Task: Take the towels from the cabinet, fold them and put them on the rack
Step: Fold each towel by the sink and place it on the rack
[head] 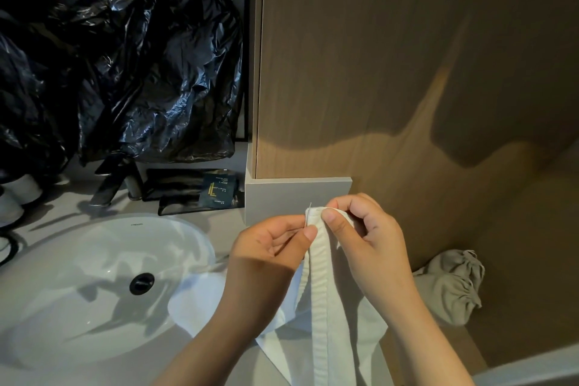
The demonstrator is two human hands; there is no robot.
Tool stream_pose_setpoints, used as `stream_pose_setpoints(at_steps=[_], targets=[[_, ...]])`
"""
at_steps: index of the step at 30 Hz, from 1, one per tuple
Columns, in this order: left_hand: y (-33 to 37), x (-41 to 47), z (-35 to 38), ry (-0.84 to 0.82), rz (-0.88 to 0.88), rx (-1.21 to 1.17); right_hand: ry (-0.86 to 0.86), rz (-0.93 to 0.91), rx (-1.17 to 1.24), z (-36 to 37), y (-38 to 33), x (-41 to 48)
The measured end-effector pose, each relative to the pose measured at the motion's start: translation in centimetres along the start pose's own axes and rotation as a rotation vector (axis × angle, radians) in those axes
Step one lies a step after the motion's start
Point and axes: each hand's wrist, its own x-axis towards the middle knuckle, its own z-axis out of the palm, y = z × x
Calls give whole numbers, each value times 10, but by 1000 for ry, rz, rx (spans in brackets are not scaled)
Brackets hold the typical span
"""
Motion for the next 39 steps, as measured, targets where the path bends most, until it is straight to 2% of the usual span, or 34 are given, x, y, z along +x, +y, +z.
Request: stream_pose_setpoints(at_steps=[5,10,15,22,27,30,35,39], targets=[[-3,0,0,51,79,63,-31,-9,2,1,2,1],[0,5,-2,19,85,20,-158,6,71,-11,0,16],[25,27,-4,5,190,118,-299,7,133,-23,-11,41],[80,64,-9,46,448,435,-231,-156,90,-29,-38,76],[116,83,-13,128,544,444,-199,-242,6,-35,-43,92],[133,91,-15,171,615,436,-110,-257,-14,-40,-42,97],[121,93,-19,211,538,404,77,-259,-102,-32,-42,101],[114,97,-26,258,518,379,32,-268,-101,-26,-33,96]])
